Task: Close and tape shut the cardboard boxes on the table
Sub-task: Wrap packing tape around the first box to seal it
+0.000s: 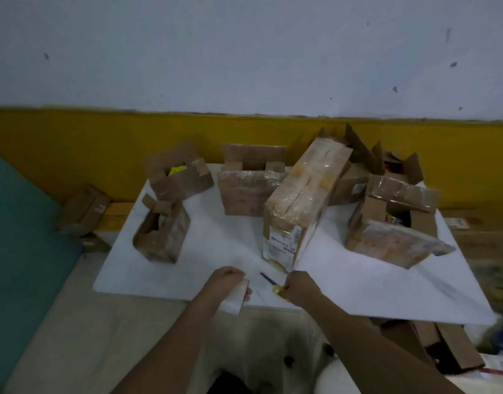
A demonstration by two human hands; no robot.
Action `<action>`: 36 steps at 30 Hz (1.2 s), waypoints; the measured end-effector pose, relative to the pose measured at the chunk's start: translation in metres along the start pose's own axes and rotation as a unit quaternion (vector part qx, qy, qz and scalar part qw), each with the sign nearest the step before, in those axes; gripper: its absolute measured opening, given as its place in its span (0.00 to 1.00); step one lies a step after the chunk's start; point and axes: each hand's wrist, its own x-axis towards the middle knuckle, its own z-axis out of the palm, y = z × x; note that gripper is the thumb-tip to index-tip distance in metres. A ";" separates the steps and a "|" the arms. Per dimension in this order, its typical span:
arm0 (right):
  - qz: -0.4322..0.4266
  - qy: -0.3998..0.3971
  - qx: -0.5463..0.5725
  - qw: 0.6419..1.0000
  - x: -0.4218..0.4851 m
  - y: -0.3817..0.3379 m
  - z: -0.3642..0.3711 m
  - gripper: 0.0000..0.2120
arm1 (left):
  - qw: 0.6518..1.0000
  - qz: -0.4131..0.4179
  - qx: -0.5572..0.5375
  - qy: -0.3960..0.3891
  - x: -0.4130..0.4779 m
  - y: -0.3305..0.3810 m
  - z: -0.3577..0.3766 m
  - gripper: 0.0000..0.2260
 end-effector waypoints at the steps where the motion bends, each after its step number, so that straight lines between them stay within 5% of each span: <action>1: 0.005 -0.004 0.015 1.000 0.007 -0.008 0.007 0.19 | 1.000 -0.002 -0.004 0.011 0.001 -0.004 -0.003 0.04; 13: -0.111 -0.022 0.239 0.964 0.016 -0.095 0.030 0.16 | 0.991 -0.012 -0.122 0.044 -0.001 -0.017 -0.037 0.05; 18: -0.133 -0.001 0.228 0.965 0.015 -0.116 0.037 0.11 | 0.988 -0.034 -0.143 0.050 -0.004 -0.005 -0.043 0.05; 25: -0.100 0.053 0.139 0.984 0.018 -0.137 0.044 0.10 | 0.995 -0.029 -0.084 0.042 -0.008 -0.018 -0.054 0.17; 30: -0.102 0.074 0.057 0.990 0.026 -0.138 0.065 0.10 | 0.987 0.039 0.118 0.101 0.010 -0.051 -0.055 0.27; 36: -0.109 0.103 0.085 0.985 0.041 -0.131 0.082 0.06 | 0.965 0.024 0.161 0.205 0.036 -0.098 -0.044 0.27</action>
